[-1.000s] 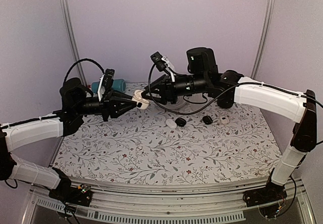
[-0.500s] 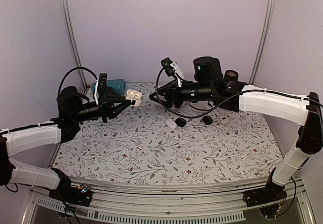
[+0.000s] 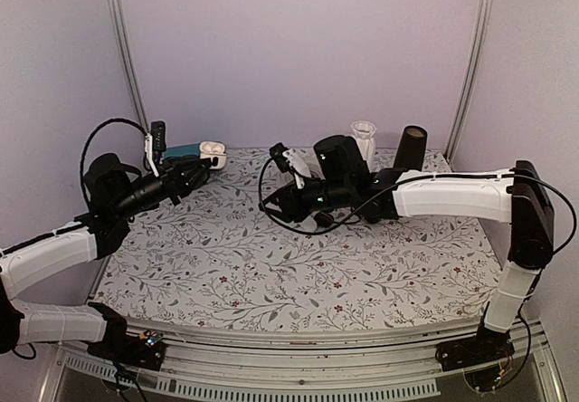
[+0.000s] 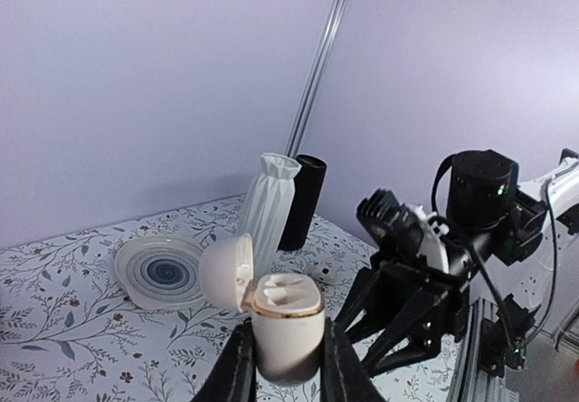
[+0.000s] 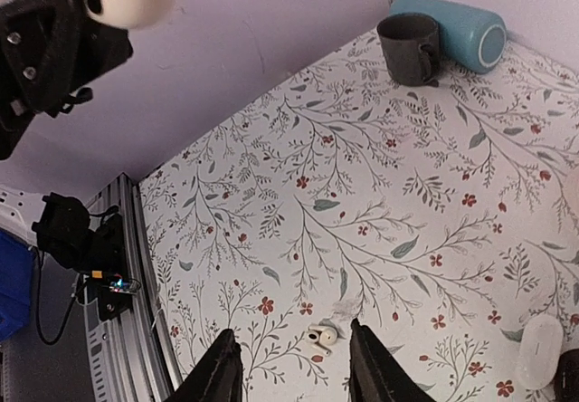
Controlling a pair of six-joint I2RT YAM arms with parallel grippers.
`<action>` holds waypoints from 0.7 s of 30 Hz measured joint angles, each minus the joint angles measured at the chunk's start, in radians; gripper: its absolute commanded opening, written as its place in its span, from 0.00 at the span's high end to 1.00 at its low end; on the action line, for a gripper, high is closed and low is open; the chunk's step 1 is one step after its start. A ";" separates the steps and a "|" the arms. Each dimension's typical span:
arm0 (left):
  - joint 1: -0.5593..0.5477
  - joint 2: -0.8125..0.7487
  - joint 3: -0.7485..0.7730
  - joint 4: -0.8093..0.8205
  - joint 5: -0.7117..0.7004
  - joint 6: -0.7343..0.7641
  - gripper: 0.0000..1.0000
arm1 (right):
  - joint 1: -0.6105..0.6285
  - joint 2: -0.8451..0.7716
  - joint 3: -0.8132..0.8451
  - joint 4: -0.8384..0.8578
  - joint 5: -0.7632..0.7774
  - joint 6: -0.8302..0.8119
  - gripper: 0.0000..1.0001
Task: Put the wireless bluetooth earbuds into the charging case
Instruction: Move the right earbud to the center of the board.
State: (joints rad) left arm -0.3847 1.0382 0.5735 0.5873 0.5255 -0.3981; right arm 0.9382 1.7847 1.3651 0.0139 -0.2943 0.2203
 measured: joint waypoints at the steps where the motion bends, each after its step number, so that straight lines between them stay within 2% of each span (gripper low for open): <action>1: 0.004 -0.004 0.000 -0.010 -0.006 0.000 1.00 | 0.006 0.028 0.005 -0.007 0.000 0.005 0.62; 11: 0.039 -0.049 0.000 -0.065 -0.034 -0.005 1.00 | 0.052 0.289 0.164 -0.137 0.057 0.044 0.62; 21: 0.076 -0.058 0.000 -0.092 -0.036 -0.016 1.00 | 0.127 0.480 0.346 -0.288 0.177 -0.005 0.54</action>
State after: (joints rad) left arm -0.3092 0.9798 0.5735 0.4953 0.4896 -0.4137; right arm 1.0653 2.2650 1.7115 -0.2737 -0.1177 0.2157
